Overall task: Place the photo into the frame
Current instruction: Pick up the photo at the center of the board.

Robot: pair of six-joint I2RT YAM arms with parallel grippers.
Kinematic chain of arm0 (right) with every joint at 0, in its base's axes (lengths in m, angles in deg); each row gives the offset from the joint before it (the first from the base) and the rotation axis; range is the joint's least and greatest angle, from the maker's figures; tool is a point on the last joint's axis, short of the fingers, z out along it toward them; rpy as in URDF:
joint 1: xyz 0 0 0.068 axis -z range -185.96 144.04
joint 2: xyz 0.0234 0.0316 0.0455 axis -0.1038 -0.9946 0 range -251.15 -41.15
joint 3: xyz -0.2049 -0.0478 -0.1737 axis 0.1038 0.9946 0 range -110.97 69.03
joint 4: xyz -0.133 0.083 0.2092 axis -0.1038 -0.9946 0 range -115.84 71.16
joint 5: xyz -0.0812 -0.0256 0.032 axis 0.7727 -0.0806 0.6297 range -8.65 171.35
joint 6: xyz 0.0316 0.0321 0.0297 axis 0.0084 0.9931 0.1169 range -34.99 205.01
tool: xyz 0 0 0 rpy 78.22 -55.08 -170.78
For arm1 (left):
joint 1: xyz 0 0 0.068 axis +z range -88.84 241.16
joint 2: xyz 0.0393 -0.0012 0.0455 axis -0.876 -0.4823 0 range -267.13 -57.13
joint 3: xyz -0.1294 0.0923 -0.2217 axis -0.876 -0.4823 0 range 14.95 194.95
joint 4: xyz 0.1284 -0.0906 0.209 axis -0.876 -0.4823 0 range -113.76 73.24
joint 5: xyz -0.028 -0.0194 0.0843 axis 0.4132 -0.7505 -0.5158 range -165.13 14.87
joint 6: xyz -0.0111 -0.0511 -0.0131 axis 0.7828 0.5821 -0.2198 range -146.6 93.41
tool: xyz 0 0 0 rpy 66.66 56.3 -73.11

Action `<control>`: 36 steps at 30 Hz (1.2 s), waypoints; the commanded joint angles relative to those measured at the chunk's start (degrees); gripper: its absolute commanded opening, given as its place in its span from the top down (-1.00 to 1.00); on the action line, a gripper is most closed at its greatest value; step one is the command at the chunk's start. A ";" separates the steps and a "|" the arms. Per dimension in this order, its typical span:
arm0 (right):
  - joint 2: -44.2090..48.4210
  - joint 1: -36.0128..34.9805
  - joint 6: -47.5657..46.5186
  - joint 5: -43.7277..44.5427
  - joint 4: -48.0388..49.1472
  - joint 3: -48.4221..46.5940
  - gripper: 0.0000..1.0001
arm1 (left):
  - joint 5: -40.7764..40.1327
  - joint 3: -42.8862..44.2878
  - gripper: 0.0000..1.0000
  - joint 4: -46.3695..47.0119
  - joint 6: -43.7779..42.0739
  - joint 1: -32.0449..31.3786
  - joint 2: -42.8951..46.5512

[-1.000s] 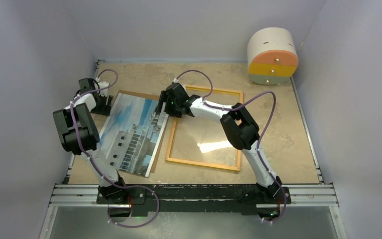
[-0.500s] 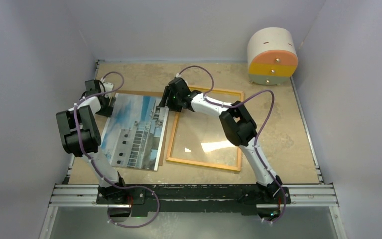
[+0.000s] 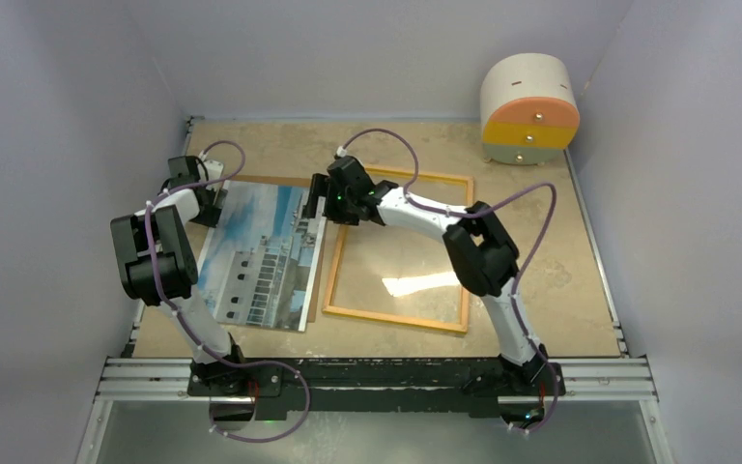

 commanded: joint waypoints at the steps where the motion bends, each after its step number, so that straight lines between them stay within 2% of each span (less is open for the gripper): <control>1: 13.27 -3.67 0.82 -3.60 0.82 8.19 -0.80 | 1.70 0.31 -0.37 -2.94 0.02 0.14 -0.27; 4: 18.00 -7.47 2.69 -6.13 -0.87 13.66 -0.78 | 1.53 1.26 -0.37 -3.61 0.20 0.17 -0.57; 8: 23.09 -12.24 9.04 -8.51 3.43 24.01 -0.61 | 1.92 1.87 -0.38 -3.73 0.54 0.12 -0.91; 12: 22.60 -16.61 13.66 -9.03 4.52 26.57 -0.47 | 2.59 2.53 -0.38 -4.43 0.65 0.10 -1.43; 21: 19.49 -22.73 22.69 -4.86 9.98 31.39 -0.38 | 2.81 1.83 -0.38 -4.52 -0.79 0.01 -0.68; 29: 16.04 -25.21 26.03 1.13 12.37 31.91 -0.31 | 2.93 0.47 -0.38 -4.53 -1.13 0.01 1.00; 36: 18.01 -26.02 31.30 4.74 12.52 37.09 -0.23 | 2.81 -0.12 -0.38 -4.28 -1.67 0.01 1.99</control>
